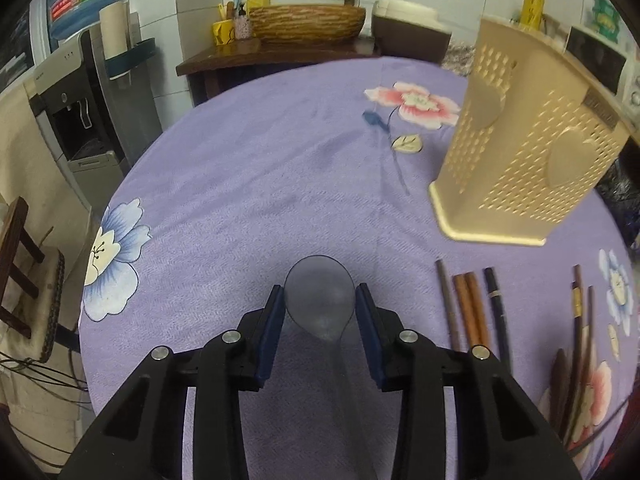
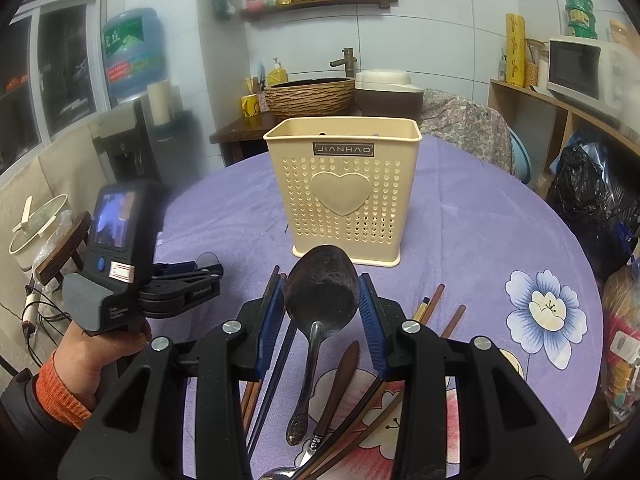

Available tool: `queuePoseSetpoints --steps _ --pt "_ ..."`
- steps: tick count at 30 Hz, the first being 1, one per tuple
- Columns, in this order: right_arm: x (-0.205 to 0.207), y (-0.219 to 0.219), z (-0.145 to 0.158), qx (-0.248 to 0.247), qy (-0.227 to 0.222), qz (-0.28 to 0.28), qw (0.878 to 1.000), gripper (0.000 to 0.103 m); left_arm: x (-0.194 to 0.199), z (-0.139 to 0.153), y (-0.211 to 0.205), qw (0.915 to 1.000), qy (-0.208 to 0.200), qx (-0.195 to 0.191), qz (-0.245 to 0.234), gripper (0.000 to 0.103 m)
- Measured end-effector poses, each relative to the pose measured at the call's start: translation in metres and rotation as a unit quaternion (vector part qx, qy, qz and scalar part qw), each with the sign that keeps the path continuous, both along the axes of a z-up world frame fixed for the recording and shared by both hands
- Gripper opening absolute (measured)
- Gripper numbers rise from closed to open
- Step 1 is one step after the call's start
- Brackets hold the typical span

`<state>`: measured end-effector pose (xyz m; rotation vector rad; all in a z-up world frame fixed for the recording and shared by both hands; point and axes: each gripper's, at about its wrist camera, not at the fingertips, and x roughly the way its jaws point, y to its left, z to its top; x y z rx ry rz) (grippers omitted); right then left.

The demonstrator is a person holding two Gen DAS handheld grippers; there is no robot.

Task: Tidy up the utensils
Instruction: 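Carry both held spoons over the cream utensil holder with both tools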

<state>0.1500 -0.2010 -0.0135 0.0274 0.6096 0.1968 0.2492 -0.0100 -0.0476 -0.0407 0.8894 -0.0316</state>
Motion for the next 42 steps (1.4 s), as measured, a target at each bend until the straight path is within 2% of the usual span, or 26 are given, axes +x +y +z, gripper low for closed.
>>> queuePoseSetpoints --steps 4,8,13,18,24,28,31,34,40,42 --pt "-0.003 -0.001 0.003 0.002 -0.007 0.002 1.0 0.038 -0.013 0.023 0.0 0.9987 -0.039 -0.027 -0.015 0.036" --pt "-0.008 -0.002 0.009 0.002 -0.021 0.005 1.0 0.038 -0.033 0.051 0.001 0.9944 -0.09 -0.045 -0.032 0.036" --pt "-0.011 -0.003 0.016 0.003 -0.033 0.008 0.999 0.038 -0.049 0.075 0.004 0.9886 -0.129 -0.061 -0.047 0.036" --pt "-0.012 -0.003 0.017 0.002 -0.039 0.014 0.999 0.038 -0.053 0.08 0.004 0.9868 -0.143 -0.059 -0.048 0.036" --pt "-0.008 -0.003 0.018 0.004 -0.04 0.021 0.999 0.038 -0.054 0.078 0.005 0.9867 -0.139 -0.065 -0.051 0.036" --pt "-0.002 -0.005 0.022 -0.001 -0.043 0.022 0.999 0.038 -0.054 0.087 0.009 0.9853 -0.144 -0.071 -0.058 0.036" --pt "0.008 -0.009 0.039 0.001 -0.055 0.025 0.998 0.038 -0.05 0.108 0.01 0.9823 -0.151 -0.084 -0.071 0.036" --pt "0.026 -0.017 0.072 0.003 -0.083 0.016 0.996 0.038 -0.044 0.146 0.008 0.976 -0.178 -0.097 -0.081 0.036" --pt "0.074 -0.033 0.151 0.012 -0.155 -0.036 0.987 0.038 -0.014 0.229 -0.016 0.9556 -0.255 -0.116 -0.092 0.036" --pt "0.092 -0.034 0.163 0.002 -0.175 -0.059 0.983 0.038 -0.003 0.238 -0.026 0.9523 -0.267 -0.117 -0.09 0.036"
